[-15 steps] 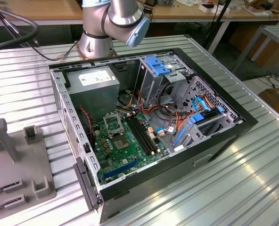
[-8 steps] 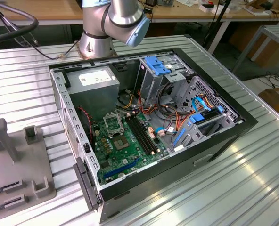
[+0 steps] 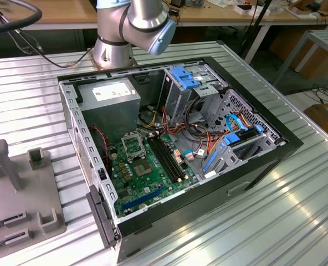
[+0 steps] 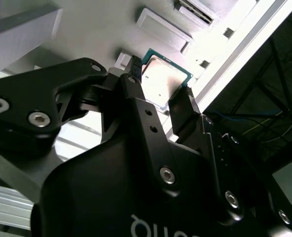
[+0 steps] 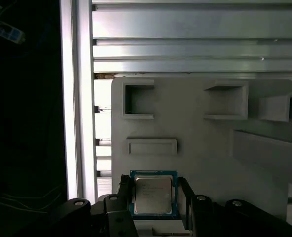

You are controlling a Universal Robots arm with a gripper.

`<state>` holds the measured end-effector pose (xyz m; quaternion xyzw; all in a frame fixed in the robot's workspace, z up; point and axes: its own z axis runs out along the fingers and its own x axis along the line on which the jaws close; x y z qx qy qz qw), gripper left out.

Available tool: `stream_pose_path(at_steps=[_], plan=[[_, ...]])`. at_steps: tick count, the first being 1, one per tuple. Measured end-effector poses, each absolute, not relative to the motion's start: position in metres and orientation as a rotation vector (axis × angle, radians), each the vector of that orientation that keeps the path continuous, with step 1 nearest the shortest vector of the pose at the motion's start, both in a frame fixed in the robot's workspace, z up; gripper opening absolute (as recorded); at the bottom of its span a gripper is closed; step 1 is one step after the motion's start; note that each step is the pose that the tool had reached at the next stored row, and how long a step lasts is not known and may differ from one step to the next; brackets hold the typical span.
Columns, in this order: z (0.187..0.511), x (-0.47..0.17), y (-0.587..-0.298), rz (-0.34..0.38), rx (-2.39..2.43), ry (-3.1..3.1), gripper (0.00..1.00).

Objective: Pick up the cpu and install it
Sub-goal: 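Pick up the cpu and move it towards the insertion slot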

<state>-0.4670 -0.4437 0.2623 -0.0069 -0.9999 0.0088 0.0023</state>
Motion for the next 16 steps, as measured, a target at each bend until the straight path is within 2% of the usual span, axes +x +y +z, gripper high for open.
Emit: stream_pose_path(at_steps=[16], plan=[[0.285, -0.467, -0.444, 0.028, -0.022, -3.137, 0.47]])
